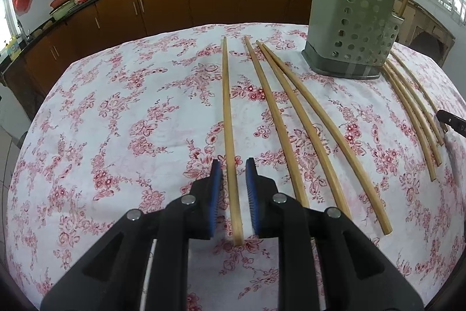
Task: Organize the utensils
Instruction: 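Close the left tool on a chopstick while the right tool grasps another, then lift the left tool's chopstick over the holder while the right tool carries its own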
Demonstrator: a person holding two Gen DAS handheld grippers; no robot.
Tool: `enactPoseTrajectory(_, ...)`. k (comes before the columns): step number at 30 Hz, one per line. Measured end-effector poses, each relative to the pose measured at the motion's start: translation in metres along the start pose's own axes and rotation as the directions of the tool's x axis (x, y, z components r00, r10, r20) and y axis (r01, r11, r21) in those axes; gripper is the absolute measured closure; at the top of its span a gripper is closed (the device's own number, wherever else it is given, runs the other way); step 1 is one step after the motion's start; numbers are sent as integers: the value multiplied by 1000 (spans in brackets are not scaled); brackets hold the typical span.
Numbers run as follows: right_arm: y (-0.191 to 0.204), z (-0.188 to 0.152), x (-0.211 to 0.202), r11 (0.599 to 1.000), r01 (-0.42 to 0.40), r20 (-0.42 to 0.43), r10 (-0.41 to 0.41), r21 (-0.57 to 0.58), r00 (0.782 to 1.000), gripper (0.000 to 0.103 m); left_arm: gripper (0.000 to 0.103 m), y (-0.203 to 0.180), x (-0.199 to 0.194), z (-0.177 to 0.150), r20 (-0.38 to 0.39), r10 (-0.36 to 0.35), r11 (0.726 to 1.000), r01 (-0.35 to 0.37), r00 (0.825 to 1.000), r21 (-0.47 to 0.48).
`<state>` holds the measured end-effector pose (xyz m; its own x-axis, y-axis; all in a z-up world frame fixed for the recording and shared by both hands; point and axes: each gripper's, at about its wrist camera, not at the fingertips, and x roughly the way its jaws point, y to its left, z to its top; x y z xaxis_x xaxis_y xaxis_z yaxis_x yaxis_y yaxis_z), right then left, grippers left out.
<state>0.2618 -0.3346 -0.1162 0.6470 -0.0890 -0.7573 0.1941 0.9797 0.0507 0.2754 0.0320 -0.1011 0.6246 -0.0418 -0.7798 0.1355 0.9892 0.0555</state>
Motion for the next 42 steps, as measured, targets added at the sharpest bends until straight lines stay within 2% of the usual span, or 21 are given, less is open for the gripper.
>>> enactPoseTrajectory(10, -1, 0, -1, 1000, -5, -1, 5, 3, 1000, 95, 83, 1, -2, -3, -1, 10, 1000, -10, 1000, -20)
enactPoseTrajectory(13, -2, 0, -2, 1000, -10, -1, 10, 7, 1000, 95, 86, 0, -2, -3, 0, 7, 1000, -7, 1000, -19)
enactPoseTrajectory(15, -3, 0, -2, 1000, -17, 0, 17, 14, 1000, 95, 94, 0, -2, -3, 0, 4, 1000, -4, 1000, -18)
enactPoseTrajectory(17, -4, -1, -3, 1000, -21, 2, 21, 23, 1000, 96, 95, 0, -3, -3, -1, 4, 1000, -4, 1000, -21)
enactPoseTrajectory(20, -7, -3, -10, 999, -31, 27, 30, 34, 999, 96, 95, 1, -5, -3, -21, 0, 1000, 0, 1000, -30)
enactPoseTrajectory(24, -7, -2, -31, 999, -29, 90, 27, 16, 996, 96, 96, 3, -19, -3, -1, 8, 1000, -8, 1000, -13)
enactPoseTrajectory(32, -8, 14, -77, 1000, -31, 229, 29, 3, 973, 96, 95, 8, -70, 12, 132, 12, 1000, -14, 991, 13)
enactPoseTrajectory(36, -12, 24, -97, 999, -36, 295, 33, 4, 955, 96, 95, 13, -100, 25, 217, -13, 1000, 14, 976, 0)
enactPoseTrajectory(42, -15, 36, -123, 998, -55, 377, 47, 11, 925, 96, 96, 18, -130, 42, 304, -57, 997, 70, 951, -33)
